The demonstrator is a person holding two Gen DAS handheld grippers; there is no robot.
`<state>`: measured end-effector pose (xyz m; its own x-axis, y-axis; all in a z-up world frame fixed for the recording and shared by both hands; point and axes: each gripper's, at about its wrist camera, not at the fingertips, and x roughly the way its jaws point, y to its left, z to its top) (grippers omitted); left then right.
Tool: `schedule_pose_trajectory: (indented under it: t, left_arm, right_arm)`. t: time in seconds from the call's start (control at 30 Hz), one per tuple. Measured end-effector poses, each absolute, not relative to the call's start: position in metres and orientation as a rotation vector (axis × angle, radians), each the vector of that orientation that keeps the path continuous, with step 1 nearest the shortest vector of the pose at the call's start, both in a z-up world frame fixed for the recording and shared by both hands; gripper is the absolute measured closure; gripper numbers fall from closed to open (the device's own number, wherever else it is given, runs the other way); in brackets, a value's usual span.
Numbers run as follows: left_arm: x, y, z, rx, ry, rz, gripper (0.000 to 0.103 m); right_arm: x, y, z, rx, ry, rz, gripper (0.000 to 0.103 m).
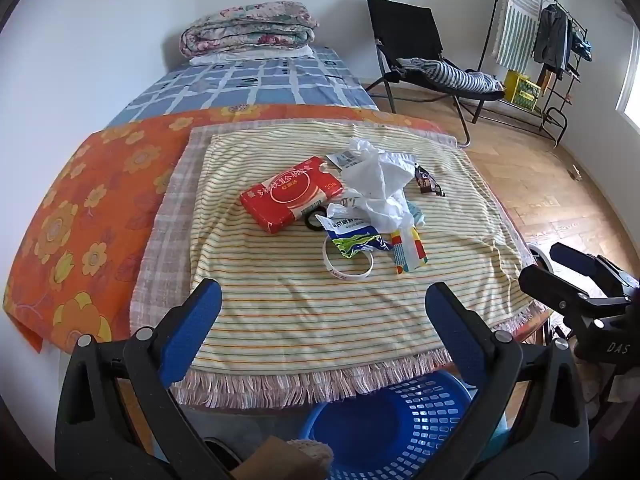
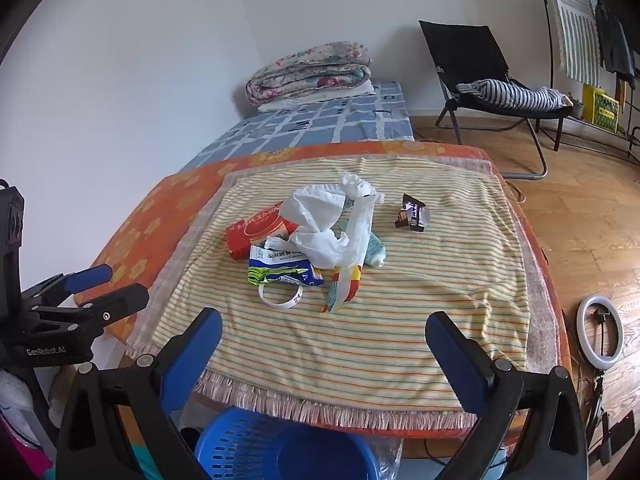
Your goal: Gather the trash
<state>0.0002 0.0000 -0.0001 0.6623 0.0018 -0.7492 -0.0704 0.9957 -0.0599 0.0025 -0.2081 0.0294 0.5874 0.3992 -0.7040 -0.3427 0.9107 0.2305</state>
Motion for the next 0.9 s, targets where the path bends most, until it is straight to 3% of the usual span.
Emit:
schedule_pose_trajectory:
  t: [0.9]
  left_arm:
    - [-0.003,0.006,-0.003,-0.117,0.859,0.030,0.000]
  right_arm:
    - [0.005,-0.210,0.020,0.060,0.856,0.394,0.000]
